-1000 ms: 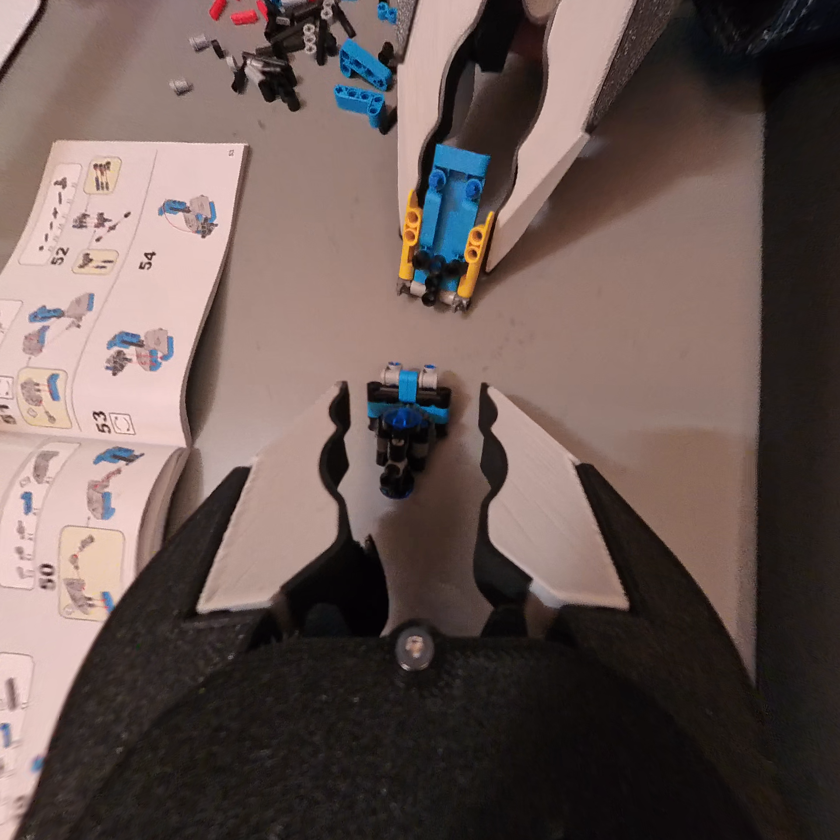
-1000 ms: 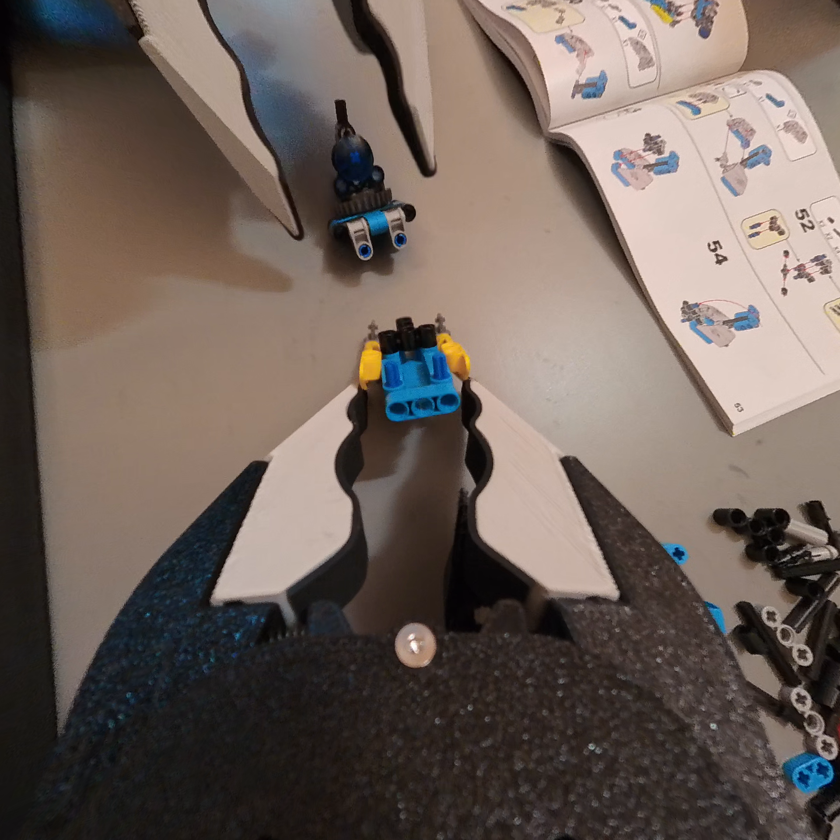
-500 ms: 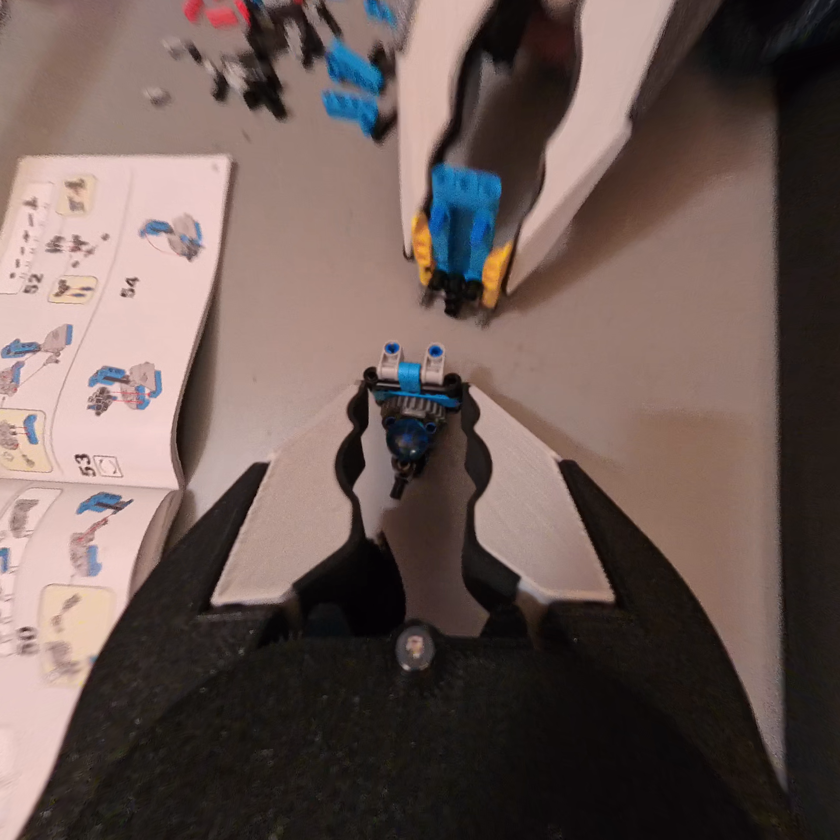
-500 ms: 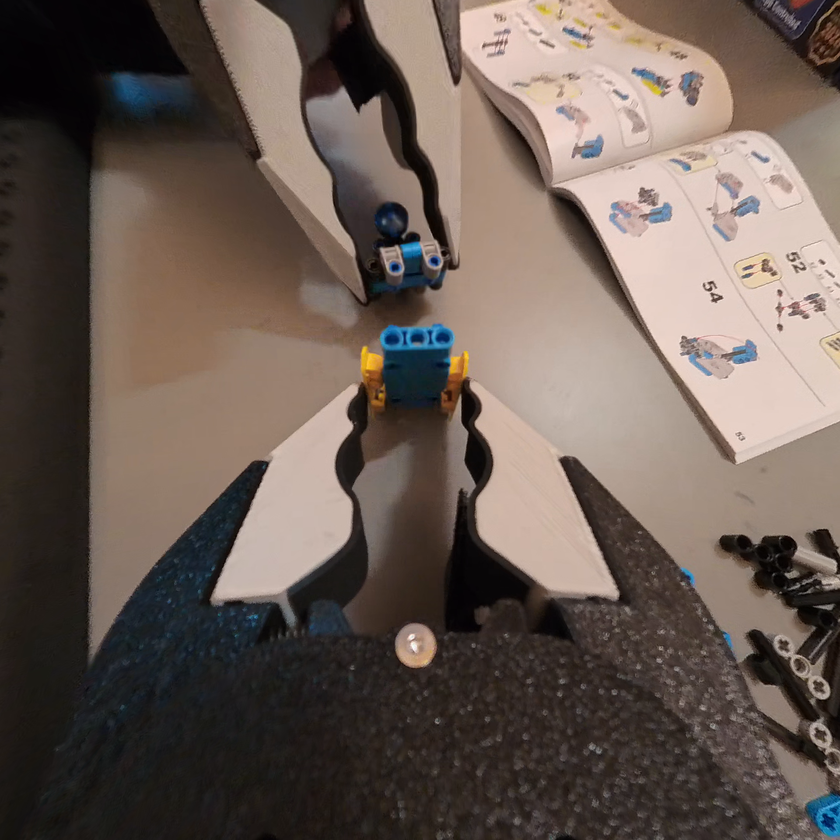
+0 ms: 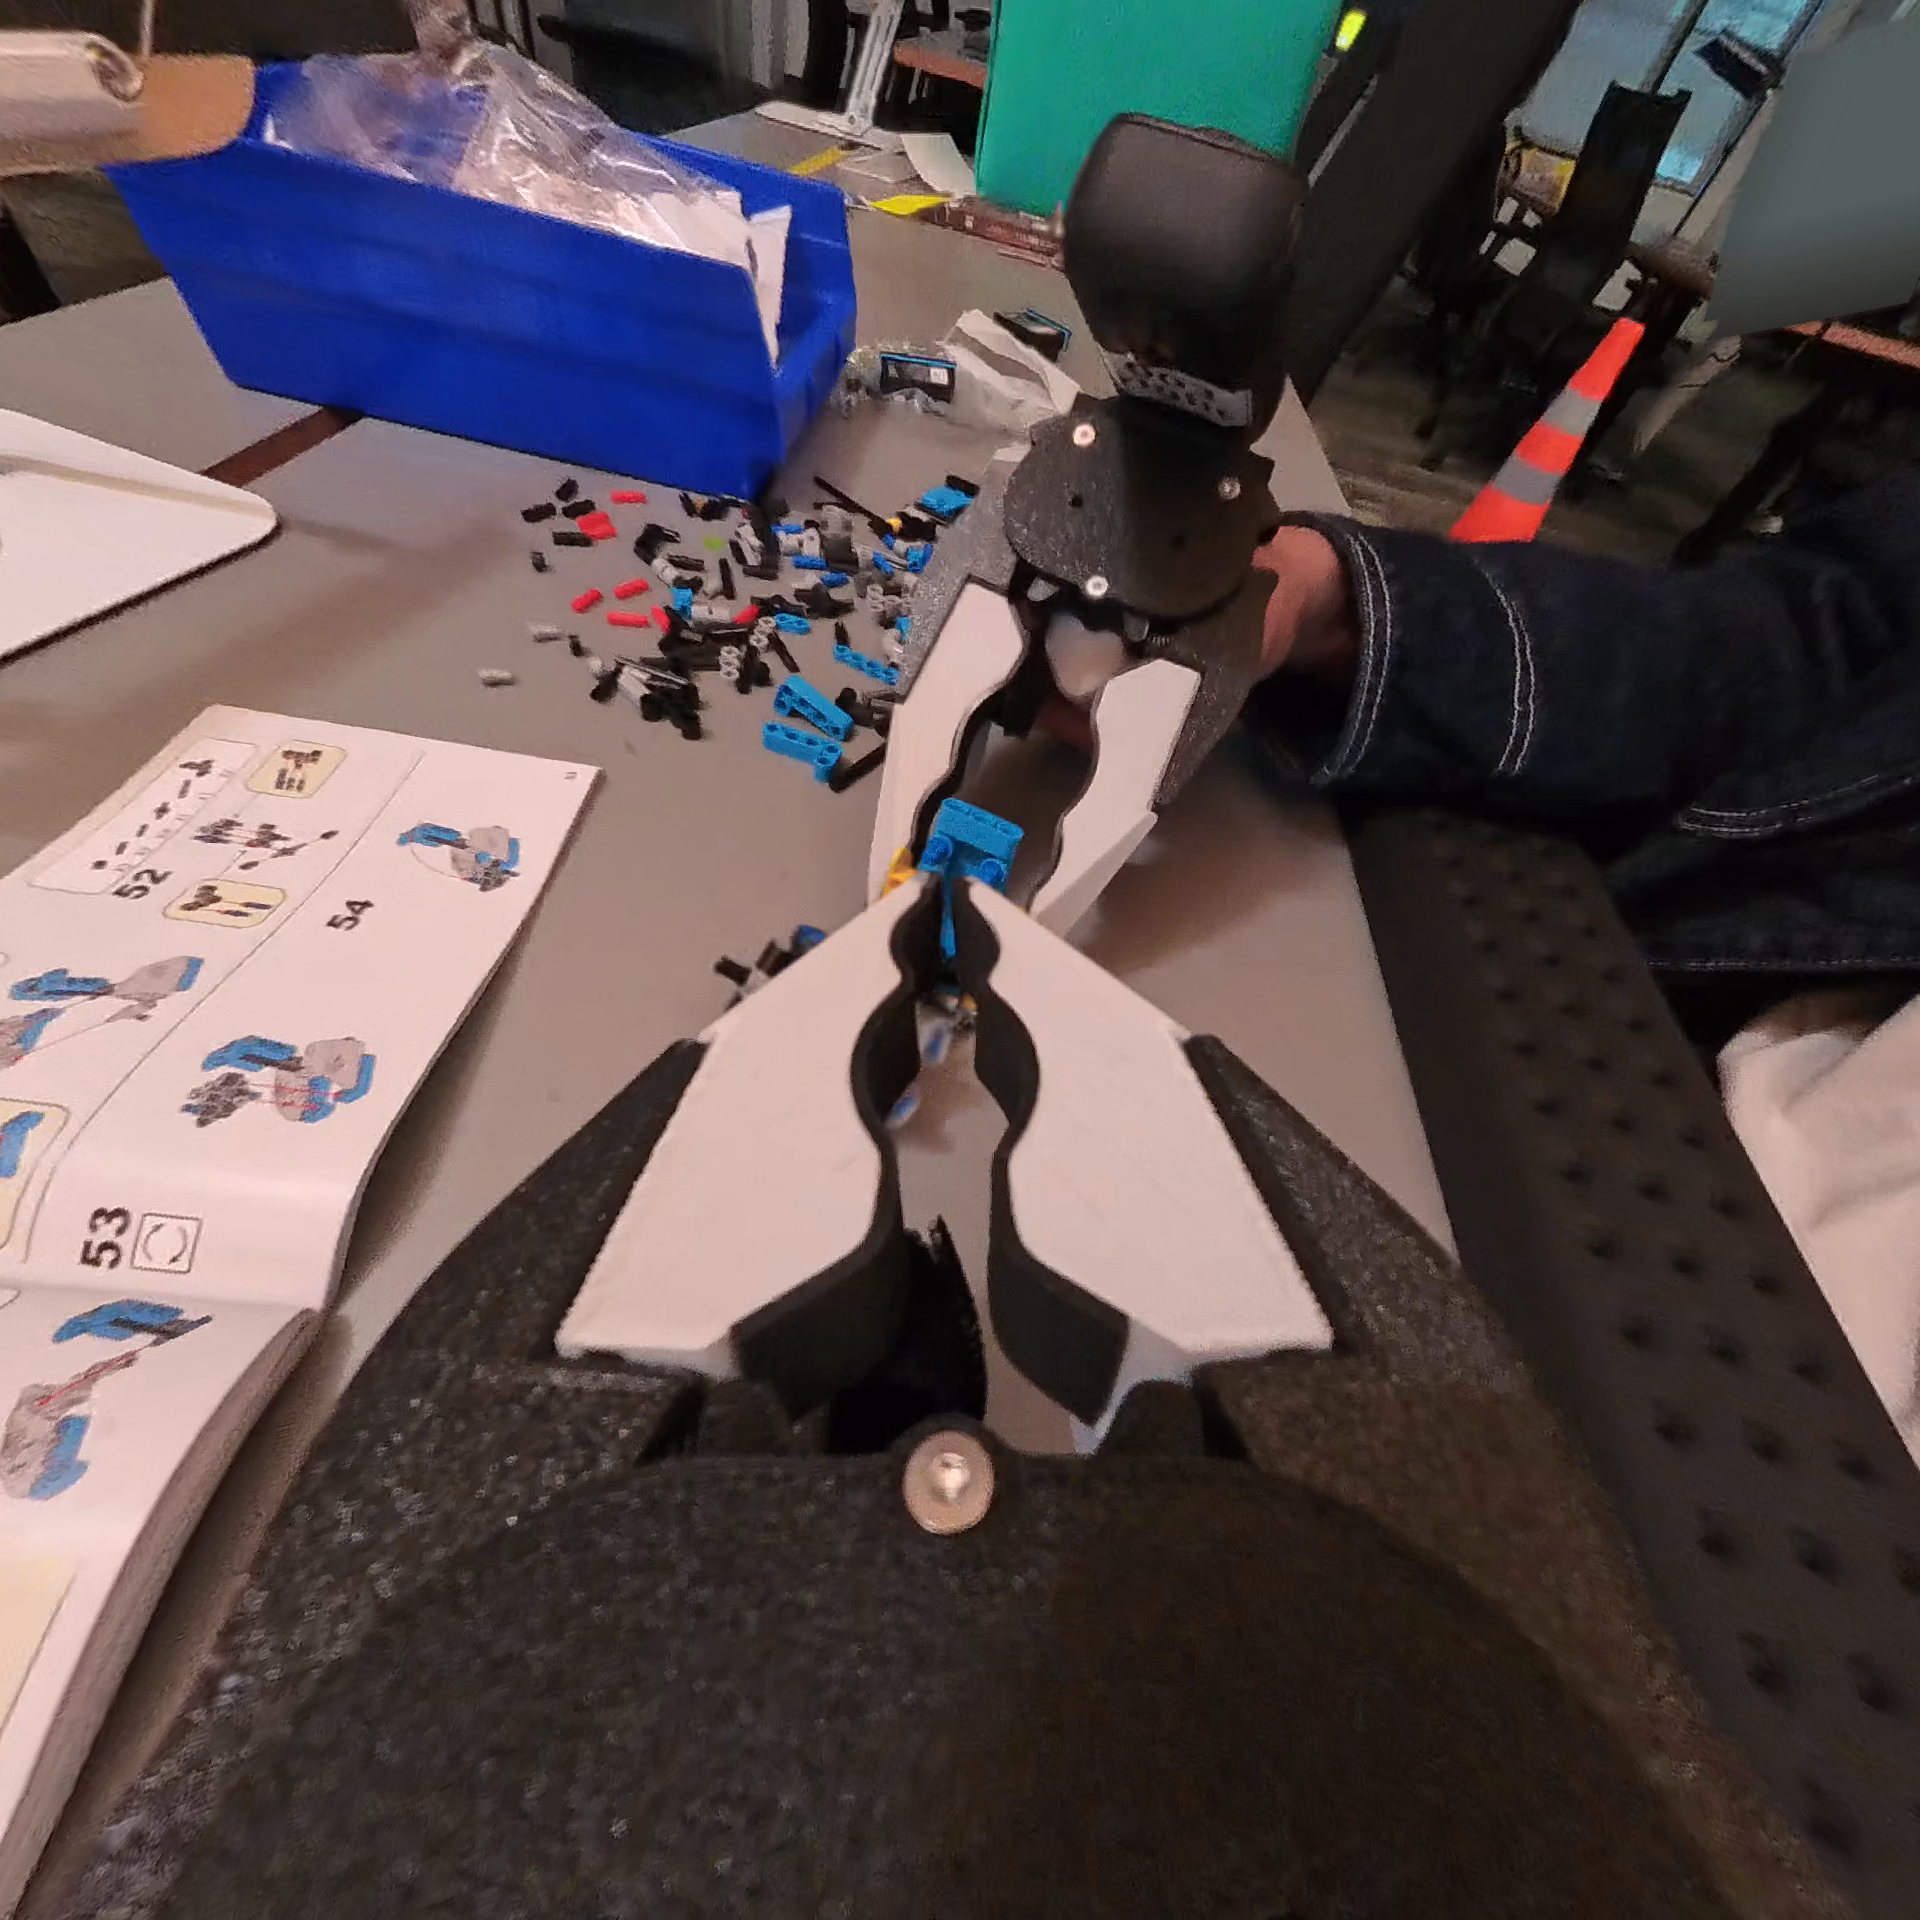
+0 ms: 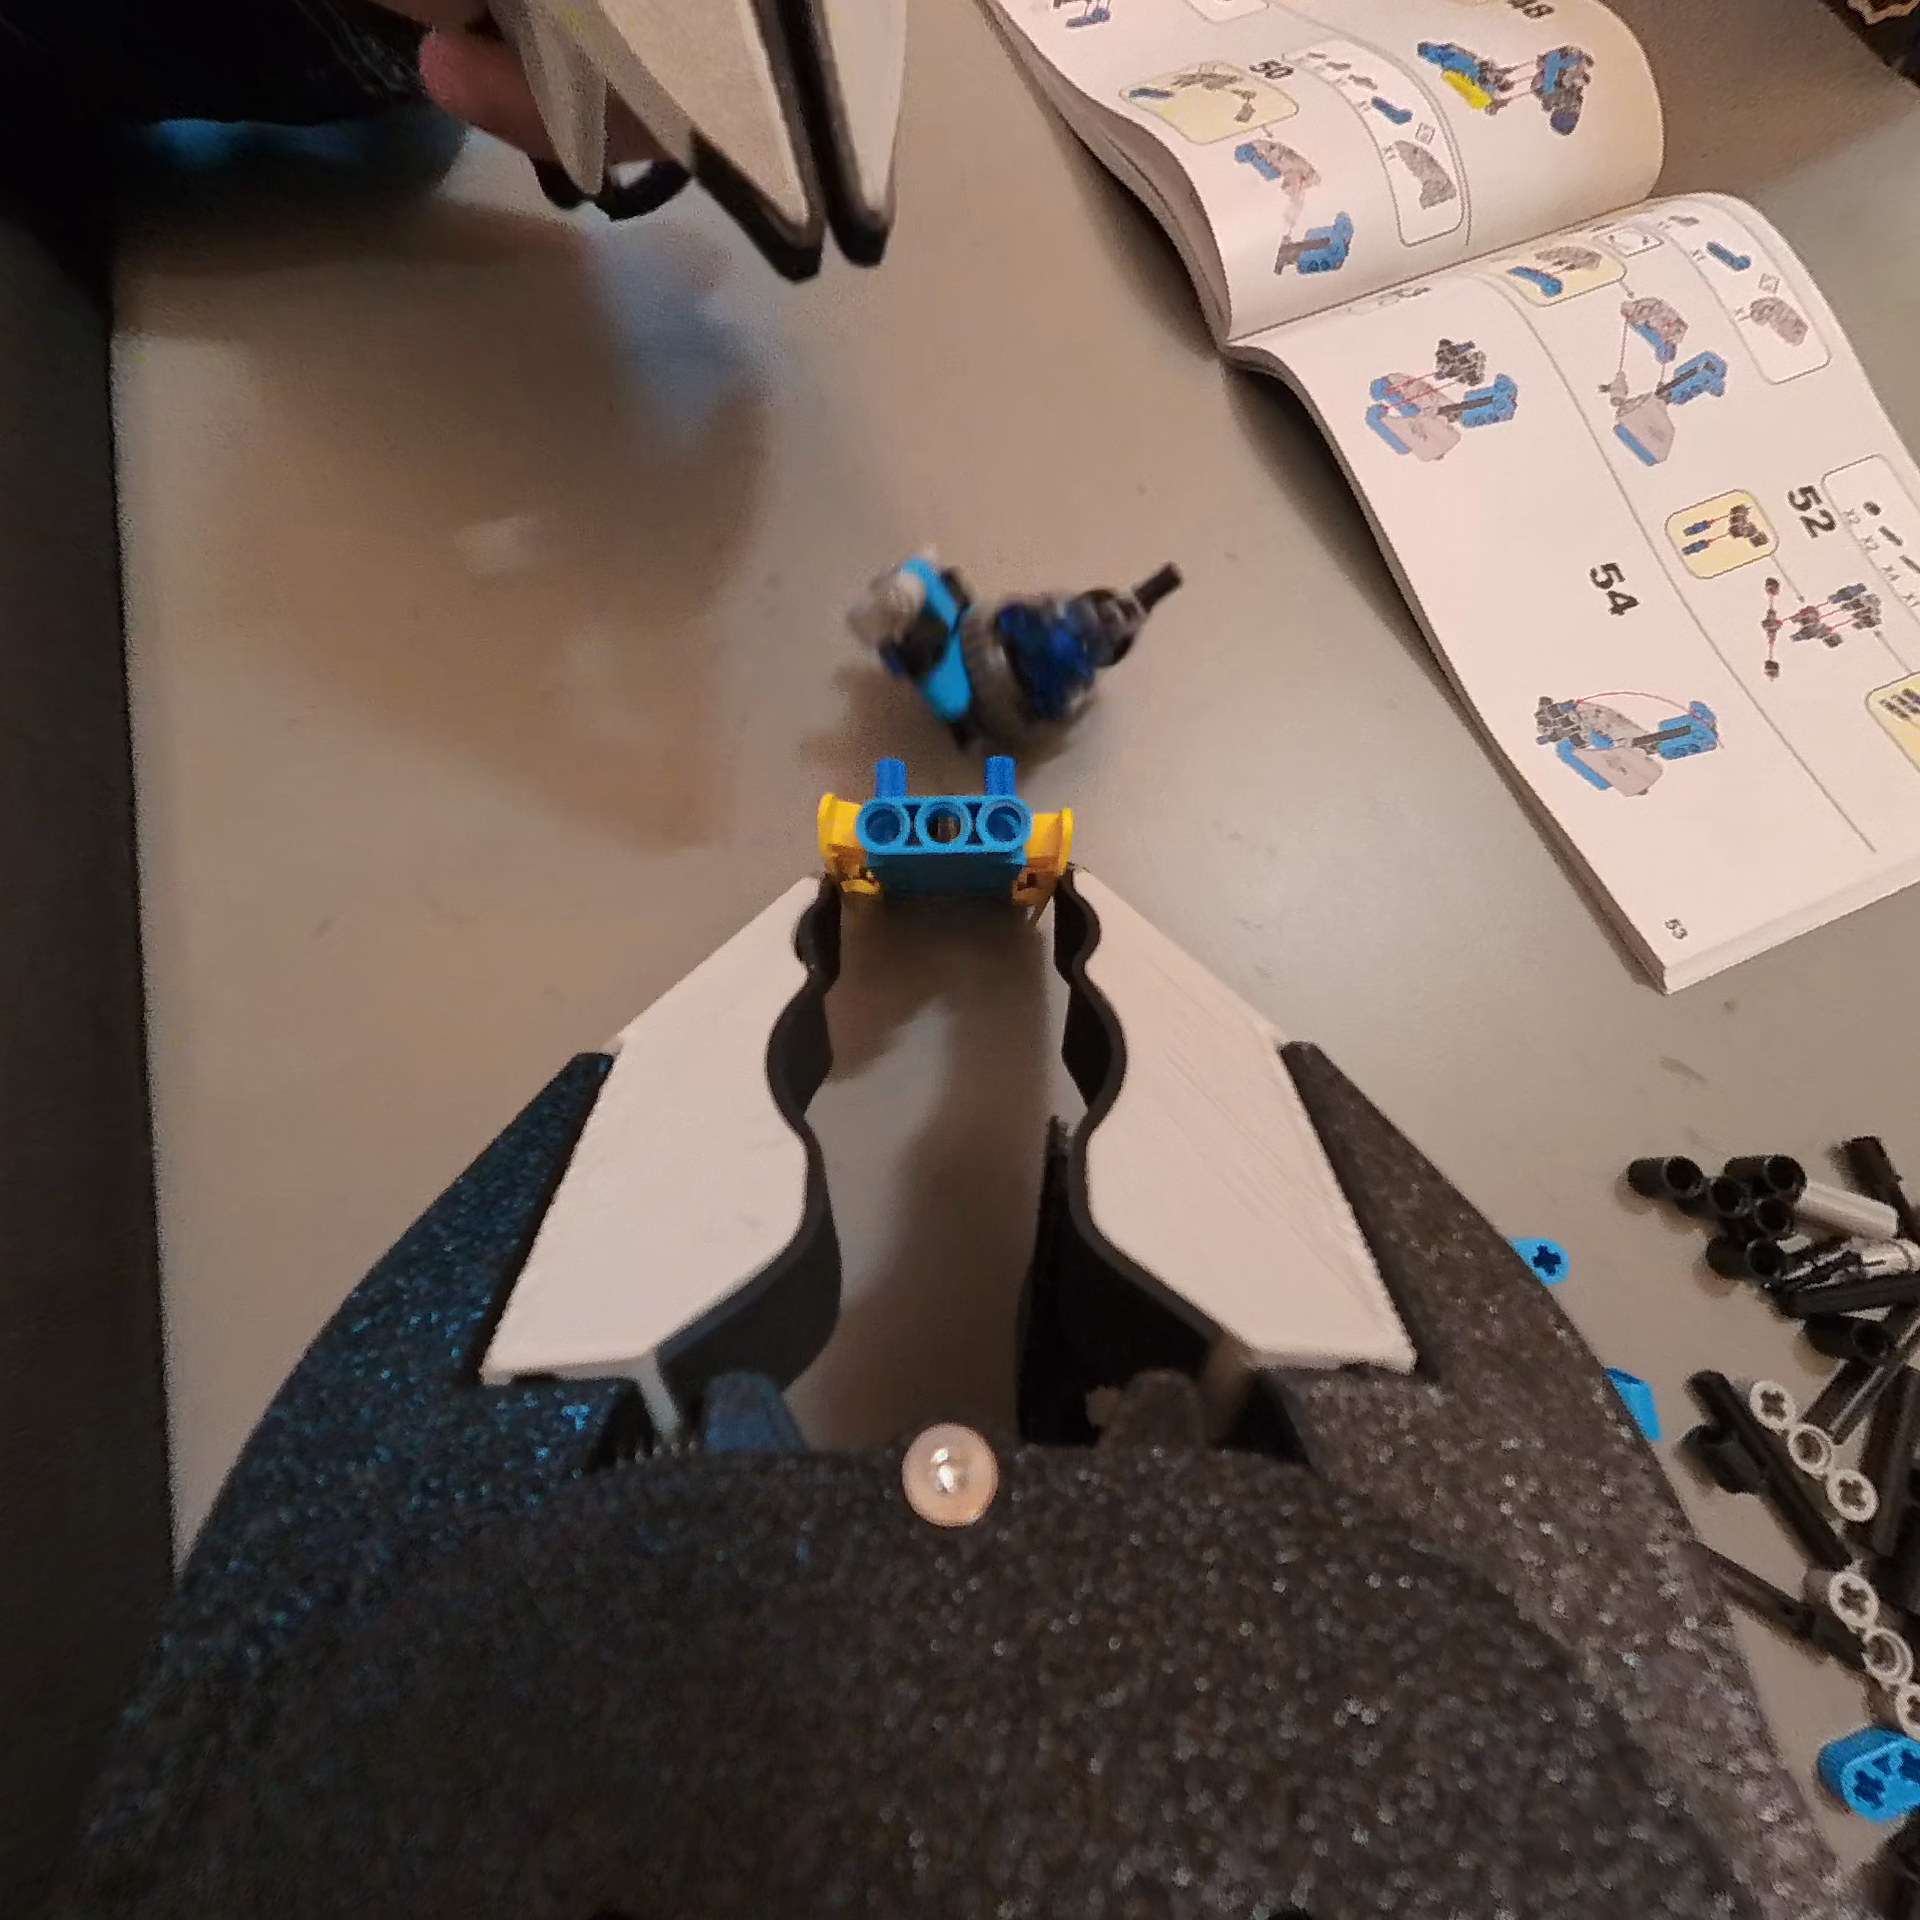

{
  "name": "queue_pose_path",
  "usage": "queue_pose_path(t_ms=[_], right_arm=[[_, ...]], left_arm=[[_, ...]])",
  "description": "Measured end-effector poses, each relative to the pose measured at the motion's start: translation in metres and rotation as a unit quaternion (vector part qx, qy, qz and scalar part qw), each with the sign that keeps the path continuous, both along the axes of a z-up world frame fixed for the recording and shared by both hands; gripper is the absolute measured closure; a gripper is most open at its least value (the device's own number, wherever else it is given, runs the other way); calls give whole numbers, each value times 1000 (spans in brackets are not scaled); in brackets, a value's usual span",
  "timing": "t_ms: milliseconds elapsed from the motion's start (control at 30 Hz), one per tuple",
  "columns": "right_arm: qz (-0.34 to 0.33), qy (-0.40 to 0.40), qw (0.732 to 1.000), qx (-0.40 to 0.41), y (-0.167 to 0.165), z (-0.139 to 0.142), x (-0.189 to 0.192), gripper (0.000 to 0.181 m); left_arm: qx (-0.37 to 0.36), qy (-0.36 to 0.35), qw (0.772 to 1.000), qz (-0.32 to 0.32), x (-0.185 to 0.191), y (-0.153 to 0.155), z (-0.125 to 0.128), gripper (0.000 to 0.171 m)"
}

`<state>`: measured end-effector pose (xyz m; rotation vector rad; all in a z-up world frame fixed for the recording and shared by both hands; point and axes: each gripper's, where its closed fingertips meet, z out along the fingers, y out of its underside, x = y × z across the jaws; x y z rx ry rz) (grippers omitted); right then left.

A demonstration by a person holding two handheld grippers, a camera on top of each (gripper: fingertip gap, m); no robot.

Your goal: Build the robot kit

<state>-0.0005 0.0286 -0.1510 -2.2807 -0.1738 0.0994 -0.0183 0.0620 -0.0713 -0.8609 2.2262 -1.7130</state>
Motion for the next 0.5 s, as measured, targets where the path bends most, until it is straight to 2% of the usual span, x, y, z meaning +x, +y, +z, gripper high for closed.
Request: queue_pose_path(t_ms=[100,167,267,400,433,500], right_arm=[[-3,-2,1000,-3,-1,-1,1,140],[-4,-4,1000,-4,-1,-2,2,140],[-6,-10,1000,-11,-2,-4,3,140],[-7,-14,1000,-8,0,-3,4,140],[-8,-14,1000,-6,0,-2,4,140],[-11,-16,1000,-2,0,0,6,140]], left_arm=[[33,0,999,14,4,8,-6,163],[96,6,995,22,6,17,-19,154],[195,19,980,28,4,33,-36,138],[299,10,954,29,5,48,-57,137],[309,17,951,23,5,49,-64,137],[285,53,957,9,3,43,-72,136]])
